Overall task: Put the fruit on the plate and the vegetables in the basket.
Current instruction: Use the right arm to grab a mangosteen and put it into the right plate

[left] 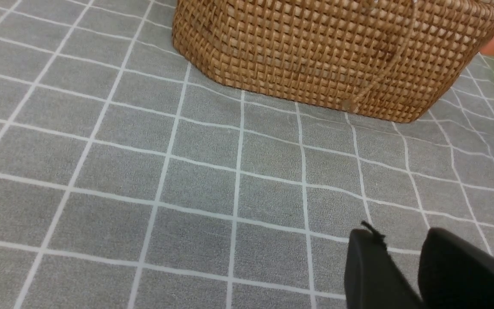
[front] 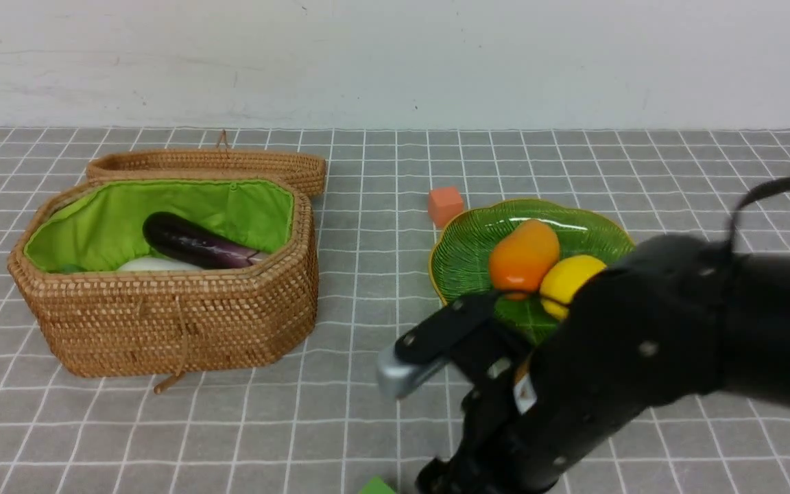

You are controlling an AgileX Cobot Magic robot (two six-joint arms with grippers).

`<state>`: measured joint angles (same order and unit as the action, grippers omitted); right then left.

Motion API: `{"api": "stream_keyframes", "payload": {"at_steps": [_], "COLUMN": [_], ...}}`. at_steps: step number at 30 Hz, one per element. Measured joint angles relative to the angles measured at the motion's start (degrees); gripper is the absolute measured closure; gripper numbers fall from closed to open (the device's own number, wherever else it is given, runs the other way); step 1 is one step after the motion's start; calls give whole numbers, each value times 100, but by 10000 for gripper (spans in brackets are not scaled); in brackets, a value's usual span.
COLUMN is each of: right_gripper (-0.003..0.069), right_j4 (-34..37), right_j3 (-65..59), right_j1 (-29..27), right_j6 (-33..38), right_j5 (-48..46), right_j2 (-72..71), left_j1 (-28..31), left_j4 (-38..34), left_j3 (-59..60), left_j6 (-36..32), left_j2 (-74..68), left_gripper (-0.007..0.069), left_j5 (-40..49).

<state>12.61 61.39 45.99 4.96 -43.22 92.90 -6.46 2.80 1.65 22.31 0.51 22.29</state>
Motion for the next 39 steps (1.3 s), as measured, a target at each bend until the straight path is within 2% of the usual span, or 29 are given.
{"api": "stream_keyframes", "payload": {"at_steps": [6,10,24,29,31,32,33,39], "right_gripper": [62,125,126,126,126,126,126,126], "right_j4": [-289,-457,-584,-542,-555,-555,-568,-423], "right_j3": [0,0,12,331,637,673,780,854], "right_j1": [12,12,-31,-559,-1198,-1248,-1638,-2731], "right_j6": [-45,-45,-45,-52,-126,-131,-153,-296], "right_j5": [250,273,289,97,133,164,363,1020], "right_j2": [631,728,427,251,244,244,244,325], "left_j1": [0,0,0,0,0,0,0,0], "left_j4": [0,0,0,0,0,0,0,0], "left_j3": [0,0,0,0,0,0,0,0], "left_j6": [0,0,0,0,0,0,0,0], "left_j2": [0,0,0,0,0,0,0,0], "left_gripper": [439,438,428,424,421,421,418,414], "left_j5": [0,0,0,0,0,0,0,0]}}
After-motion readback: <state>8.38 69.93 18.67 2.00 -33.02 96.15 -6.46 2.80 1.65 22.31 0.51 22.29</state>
